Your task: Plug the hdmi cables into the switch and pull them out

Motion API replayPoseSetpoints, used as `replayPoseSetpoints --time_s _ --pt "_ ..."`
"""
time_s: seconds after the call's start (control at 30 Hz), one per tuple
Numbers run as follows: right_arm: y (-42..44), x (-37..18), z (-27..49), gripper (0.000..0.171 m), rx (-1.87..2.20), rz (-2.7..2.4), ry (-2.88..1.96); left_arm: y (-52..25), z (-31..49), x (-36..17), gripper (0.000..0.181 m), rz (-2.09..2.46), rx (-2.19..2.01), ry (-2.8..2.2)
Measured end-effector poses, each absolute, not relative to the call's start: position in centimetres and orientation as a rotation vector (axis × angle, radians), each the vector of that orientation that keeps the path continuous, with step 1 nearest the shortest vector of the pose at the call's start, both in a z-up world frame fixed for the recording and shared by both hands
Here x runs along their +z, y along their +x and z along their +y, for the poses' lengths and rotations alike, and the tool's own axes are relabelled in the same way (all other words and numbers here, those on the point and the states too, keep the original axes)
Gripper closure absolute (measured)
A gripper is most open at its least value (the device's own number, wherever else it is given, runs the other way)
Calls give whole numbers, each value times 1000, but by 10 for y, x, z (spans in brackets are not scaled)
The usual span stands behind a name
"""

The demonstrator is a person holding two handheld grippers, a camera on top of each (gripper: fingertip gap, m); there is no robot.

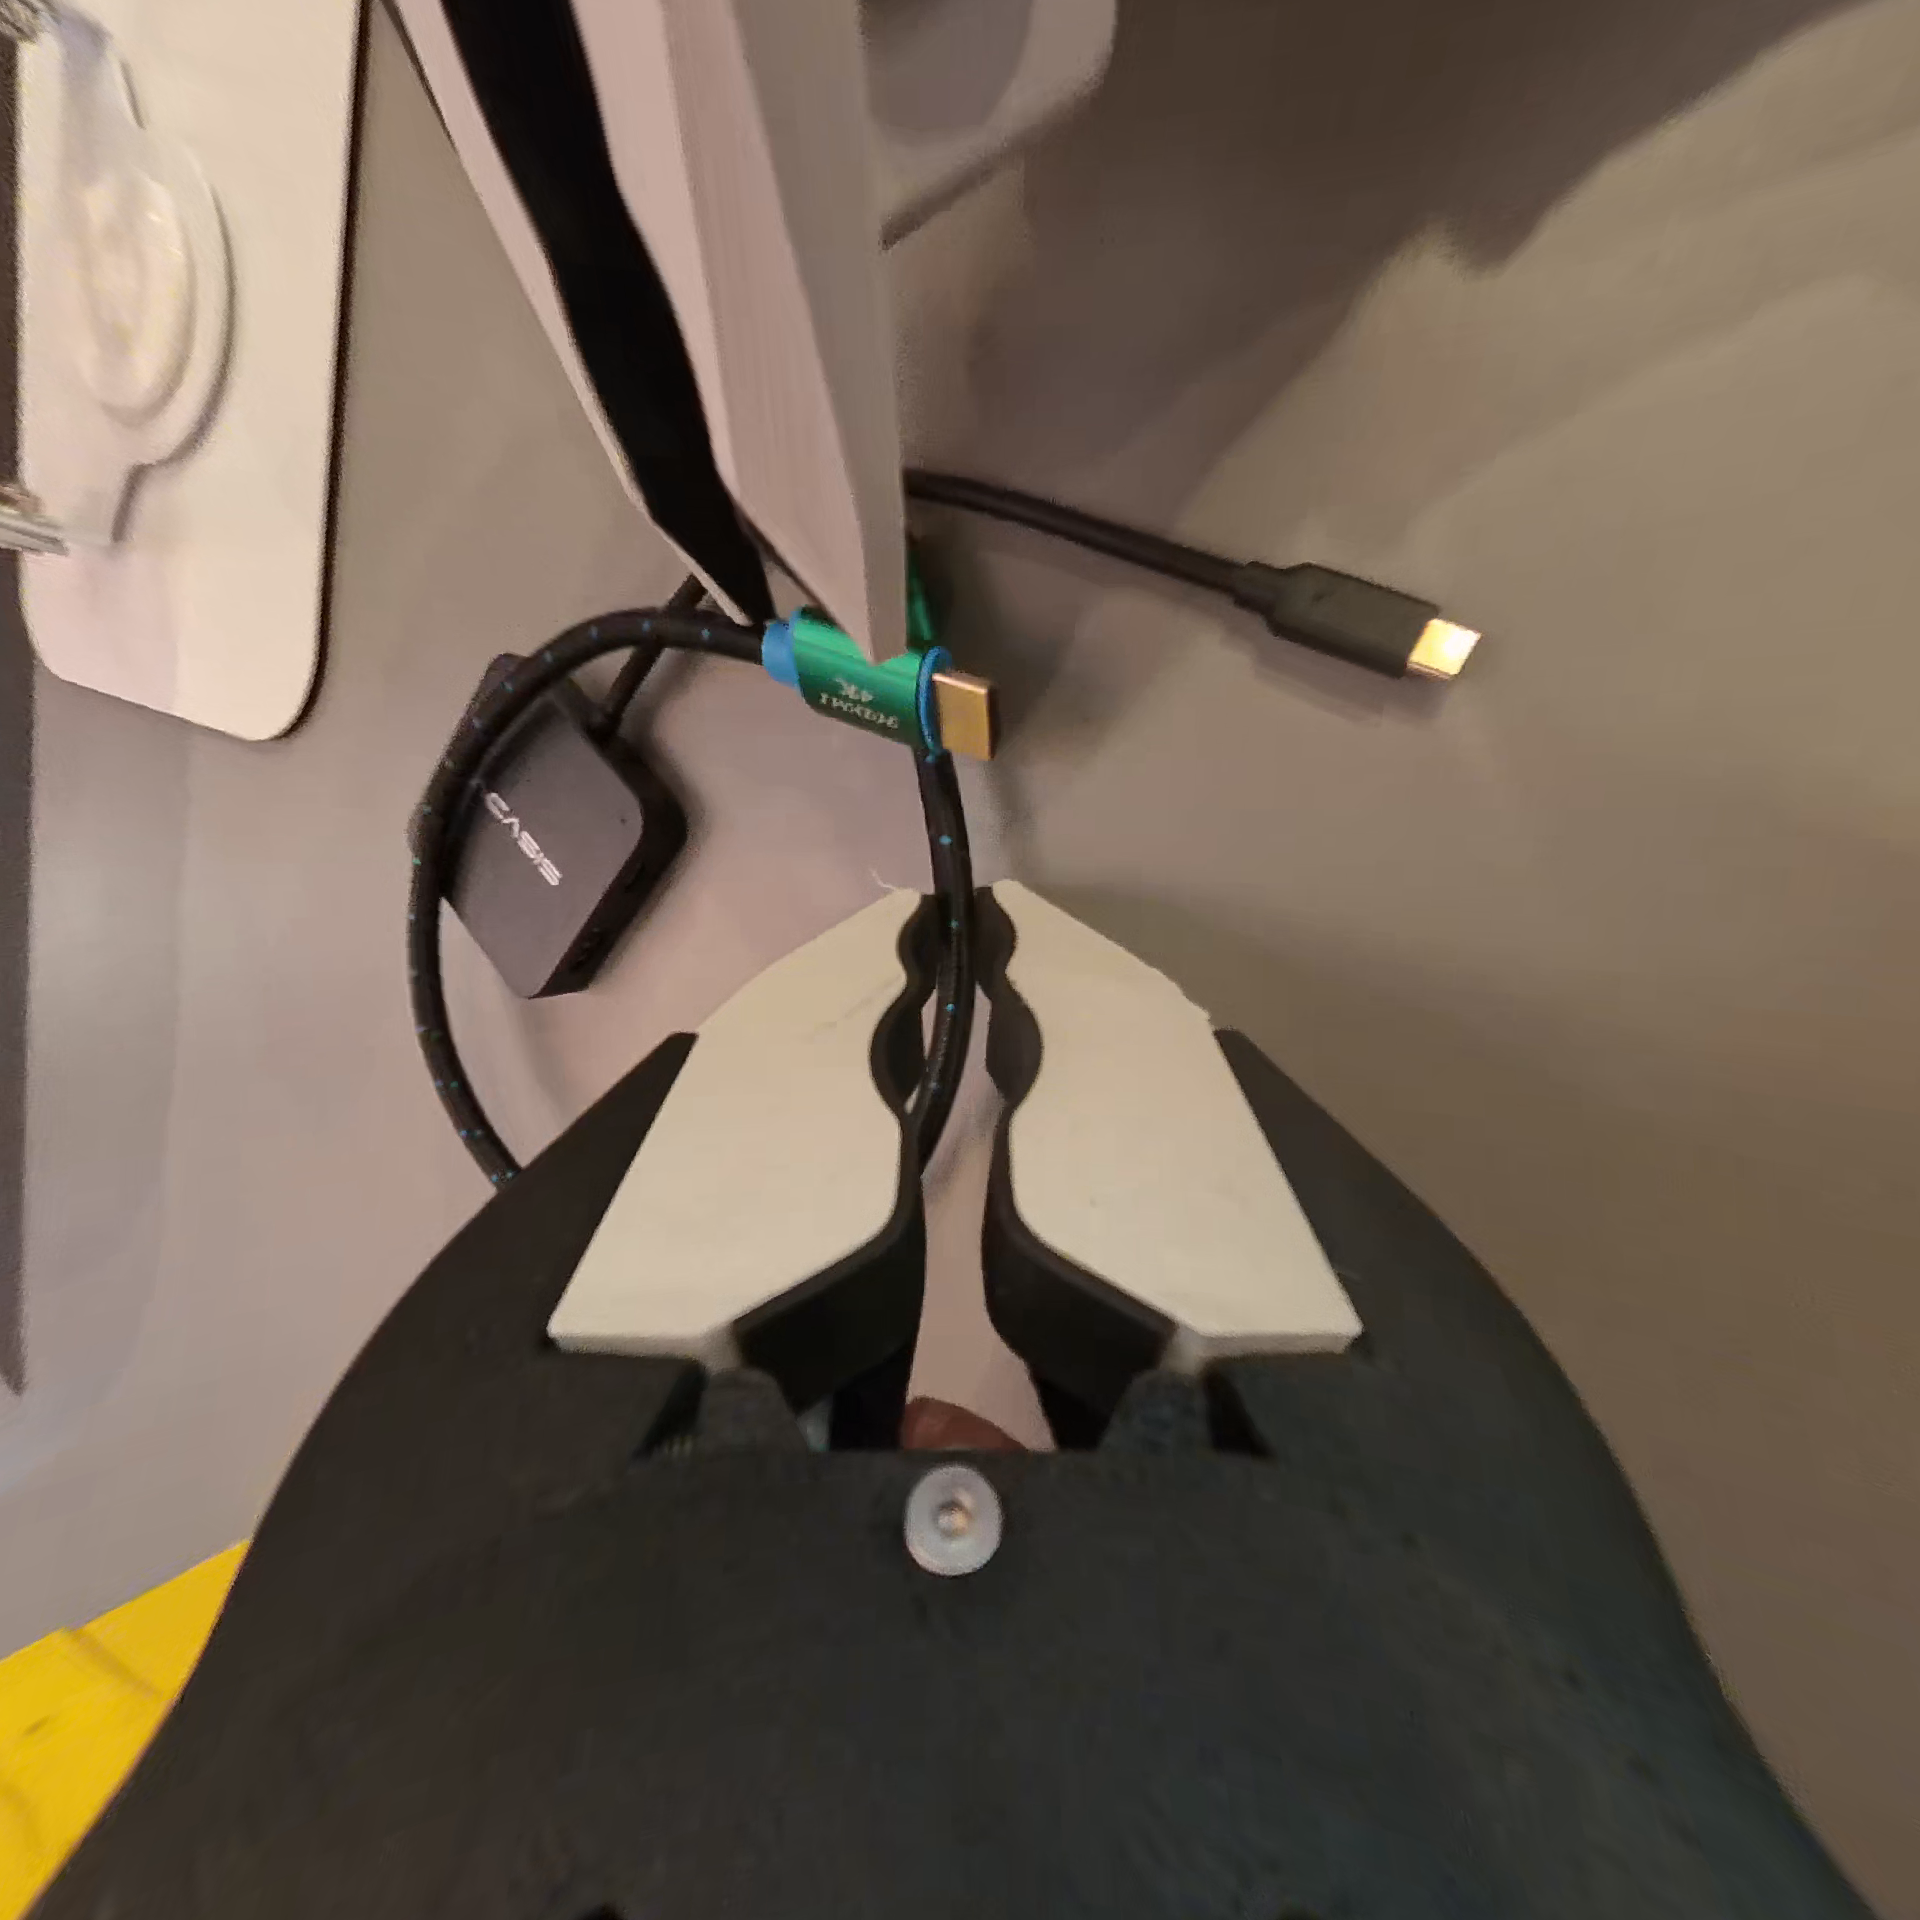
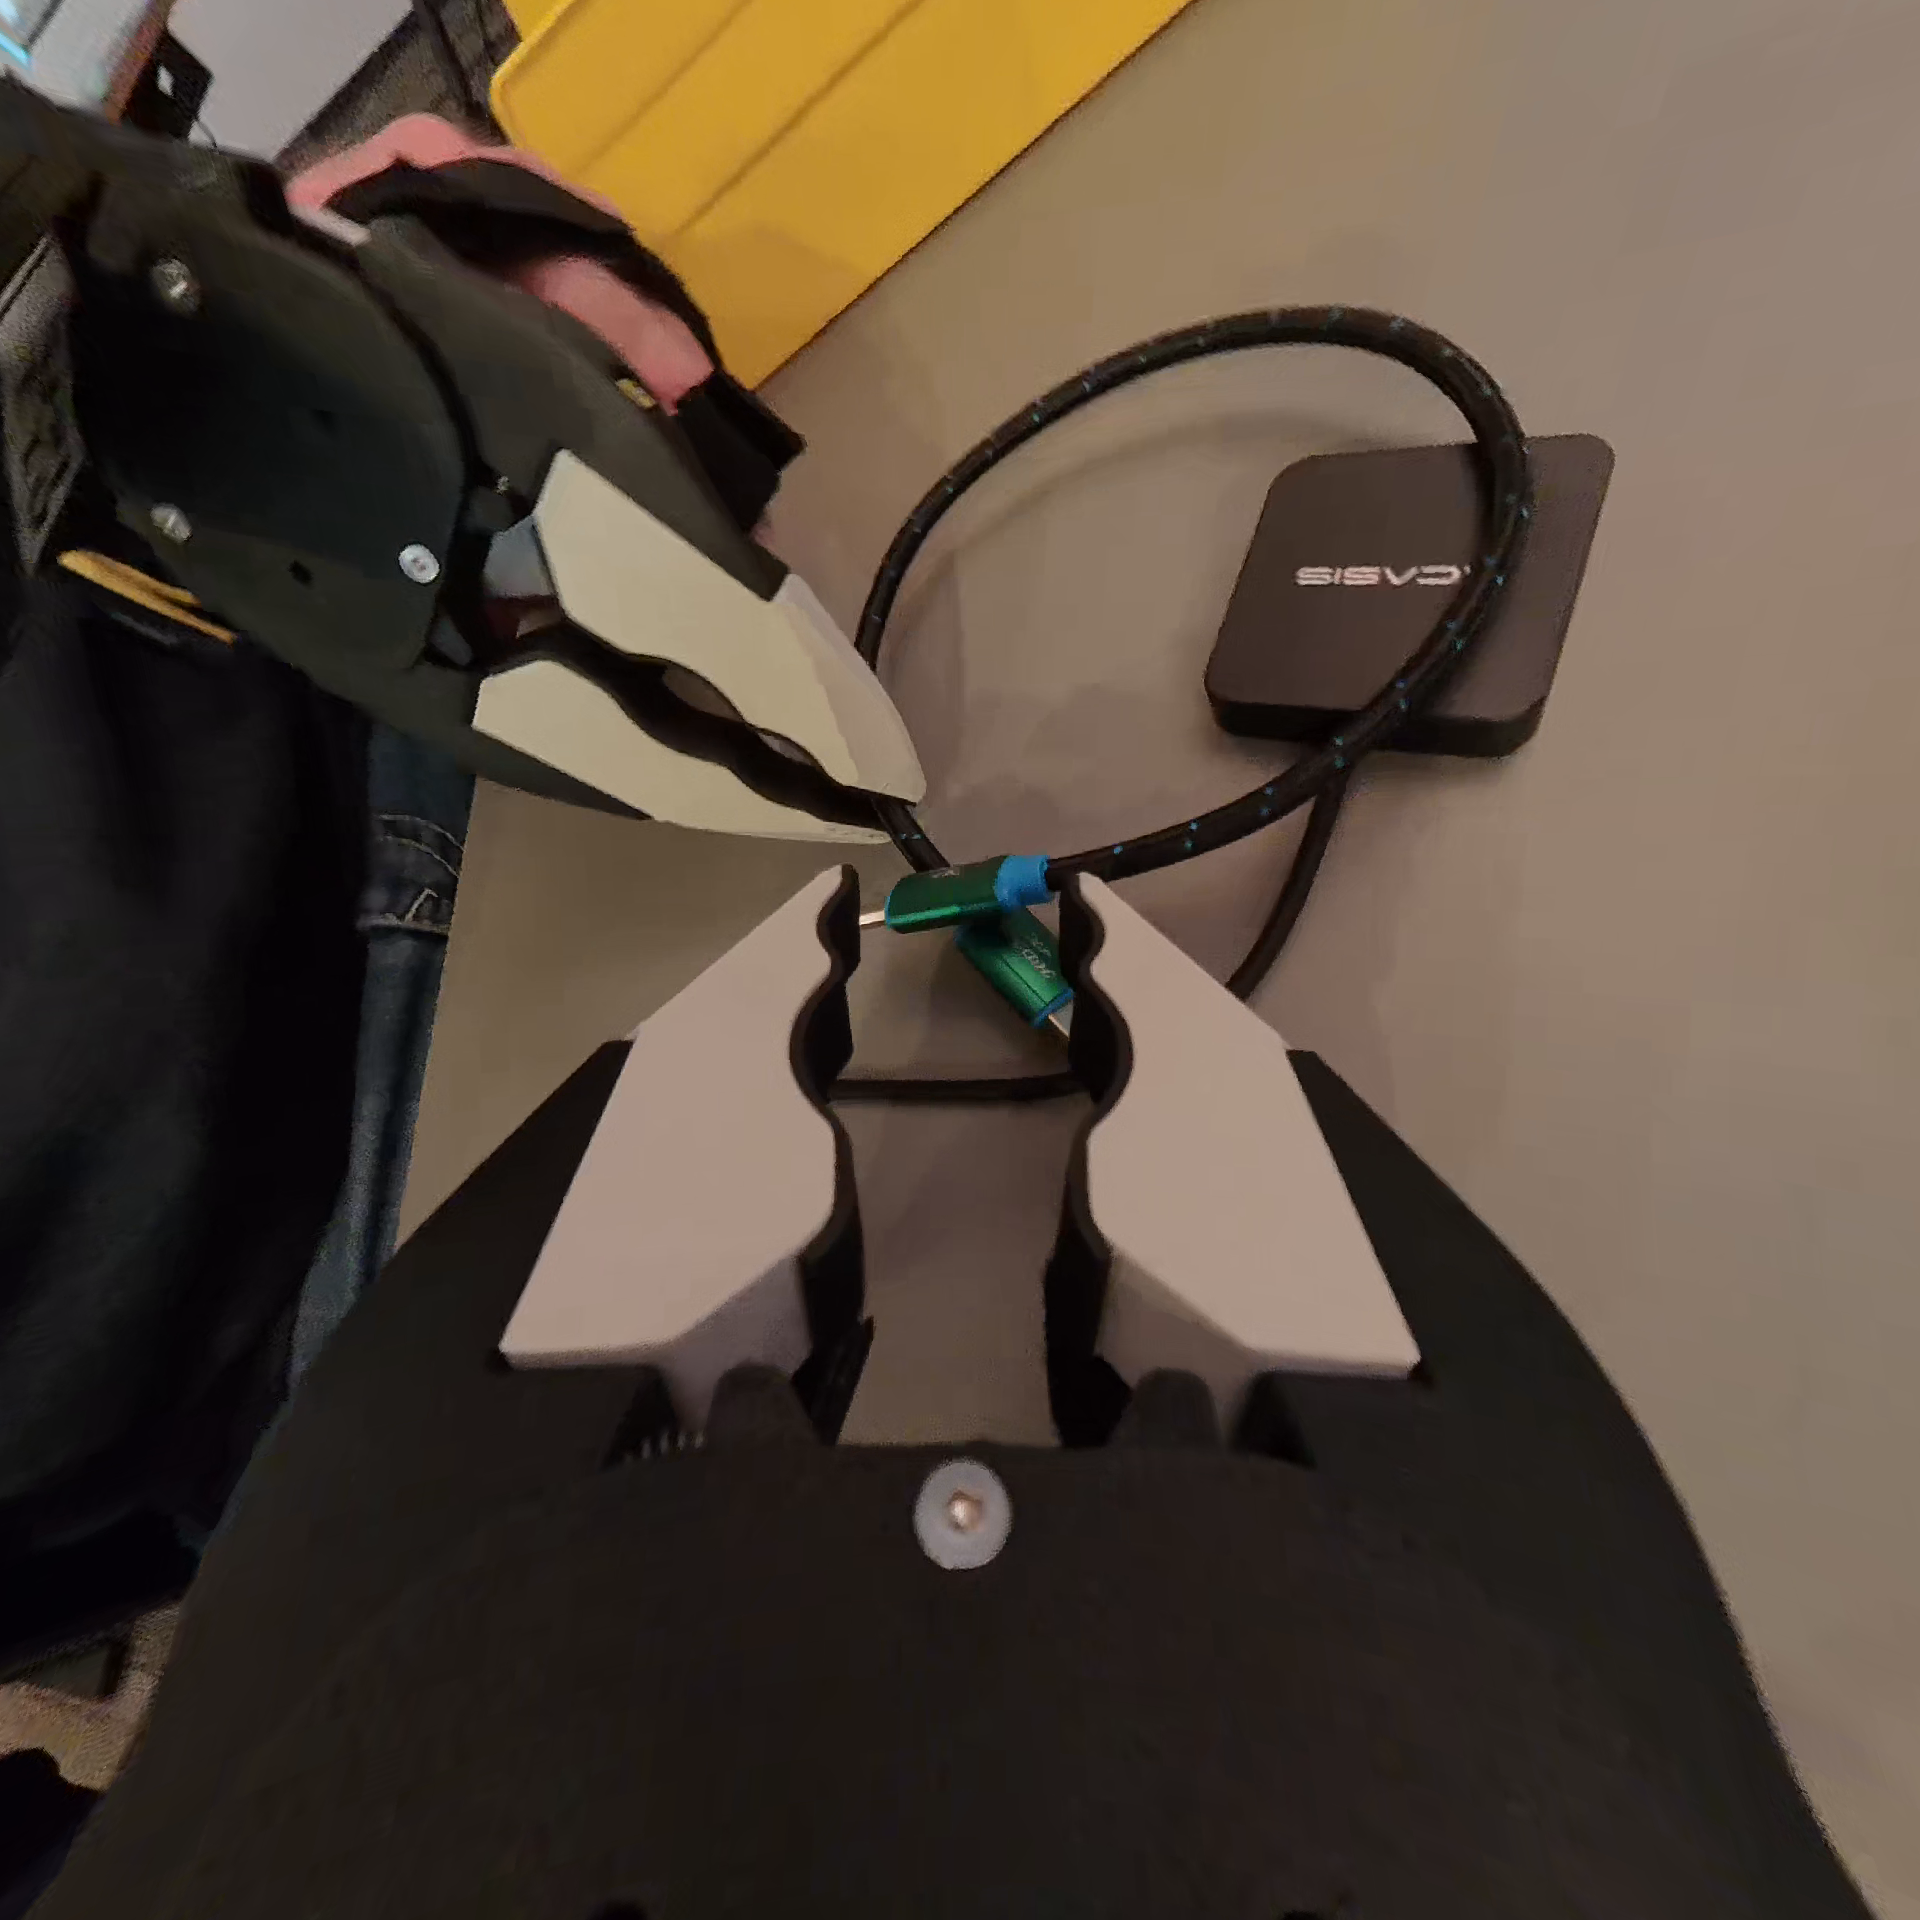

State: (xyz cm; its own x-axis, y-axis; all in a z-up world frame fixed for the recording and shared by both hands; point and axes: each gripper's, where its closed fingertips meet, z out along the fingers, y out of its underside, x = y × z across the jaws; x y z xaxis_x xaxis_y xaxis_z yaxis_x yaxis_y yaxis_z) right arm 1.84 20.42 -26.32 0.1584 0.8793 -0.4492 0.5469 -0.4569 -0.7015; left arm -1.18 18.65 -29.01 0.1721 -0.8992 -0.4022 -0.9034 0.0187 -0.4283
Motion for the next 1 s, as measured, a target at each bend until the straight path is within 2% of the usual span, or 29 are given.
replayPoseSetpoints --time_s 0.03,0.13,0.23,0.27,0.33,0.6,1.0 --pt "19 -265 206 134 1217 -1337 -2092 -12 188 -288 176 1697 42 -1835" --pt "22 -270 207 130 1241 -1295 -2148 -8 189 -282 176 1673 79 -1794" --pt "15 -255 205 122 1444 -1192 -2100 -8 191 -276 175 1699 194 -1703" --pt "14 -254 207 127 1479 -1162 -2100 -8 191 -275 175 1708 225 -1680" --pt "12 -254 203 149 1515 -1188 -2075 -6 190 -274 175 1718 259 -1644" --pt "16 -231 219 157 1497 -1096 -1944 -10 197 -255 175 1721 387 -1514" --pt "43 -198 239 158 1617 -907 -1800 -13 196 -203 174 1663 280 -1320"
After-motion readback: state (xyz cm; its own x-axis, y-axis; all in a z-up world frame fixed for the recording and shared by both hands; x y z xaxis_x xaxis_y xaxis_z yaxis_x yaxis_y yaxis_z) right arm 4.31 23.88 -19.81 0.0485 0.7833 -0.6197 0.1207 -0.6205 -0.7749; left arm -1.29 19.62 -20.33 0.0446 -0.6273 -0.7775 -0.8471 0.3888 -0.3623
